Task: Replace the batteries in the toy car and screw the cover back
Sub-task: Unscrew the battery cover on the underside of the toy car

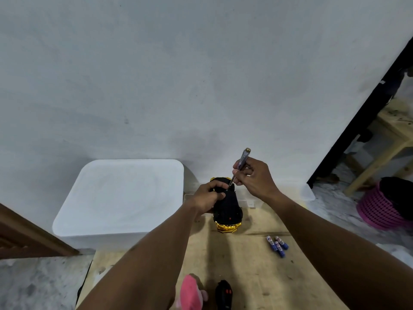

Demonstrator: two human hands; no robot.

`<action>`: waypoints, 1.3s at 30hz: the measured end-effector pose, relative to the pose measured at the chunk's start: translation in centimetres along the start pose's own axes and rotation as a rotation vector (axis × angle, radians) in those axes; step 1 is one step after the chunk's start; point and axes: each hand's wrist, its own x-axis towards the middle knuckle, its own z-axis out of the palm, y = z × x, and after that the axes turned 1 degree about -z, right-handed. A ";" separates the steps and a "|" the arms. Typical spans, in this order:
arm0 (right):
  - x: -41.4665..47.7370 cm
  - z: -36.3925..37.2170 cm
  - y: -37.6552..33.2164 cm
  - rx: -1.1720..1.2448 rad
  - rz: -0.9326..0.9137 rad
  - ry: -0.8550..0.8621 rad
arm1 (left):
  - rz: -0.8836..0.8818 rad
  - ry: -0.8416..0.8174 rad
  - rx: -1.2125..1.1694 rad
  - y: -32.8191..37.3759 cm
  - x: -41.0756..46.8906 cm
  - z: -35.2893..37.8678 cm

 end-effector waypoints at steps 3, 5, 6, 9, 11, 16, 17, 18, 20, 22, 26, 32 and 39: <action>0.0 0.0 -0.1 -0.033 -0.029 -0.008 | 0.005 -0.006 0.011 0.0 -0.1 0.1; 0.0 0.0 -0.2 -0.053 -0.047 -0.014 | 0.006 -0.001 0.017 0.0 -0.2 0.1; -0.1 0.0 -0.2 -0.058 -0.051 -0.019 | 0.008 0.001 0.017 0.0 -0.2 0.1; -0.1 0.0 -0.2 -0.065 -0.052 -0.020 | 0.022 0.007 0.017 -0.1 -0.3 0.2; -0.3 0.1 -0.1 -0.060 -0.053 -0.004 | 0.026 0.010 0.018 -0.1 -0.4 0.4; -0.5 0.0 -0.1 -0.045 -0.048 0.015 | 0.022 0.016 0.009 0.1 -0.5 0.6; -0.5 0.1 -0.2 -0.055 -0.065 0.017 | 0.021 0.014 0.002 0.2 -0.5 0.7; -0.5 0.1 -0.3 -0.062 -0.082 0.019 | 0.022 0.013 -0.004 0.2 -0.5 0.6; -0.5 0.1 -0.4 -0.067 -0.098 0.034 | 0.028 0.011 -0.011 0.3 -0.5 0.5; -0.4 0.1 -0.5 -0.062 -0.099 0.056 | 0.029 0.011 -0.021 0.5 -0.6 0.5; -0.4 -0.1 -0.4 -0.020 -0.077 0.054 | 0.025 0.008 -0.016 0.6 -0.7 0.3; -0.4 0.0 -0.3 -0.011 -0.055 0.045 | 0.015 0.008 -0.004 0.7 -0.8 0.4; -0.3 0.1 0.1 -0.097 -0.102 0.015 | 0.011 0.000 -0.002 0.6 -0.8 0.6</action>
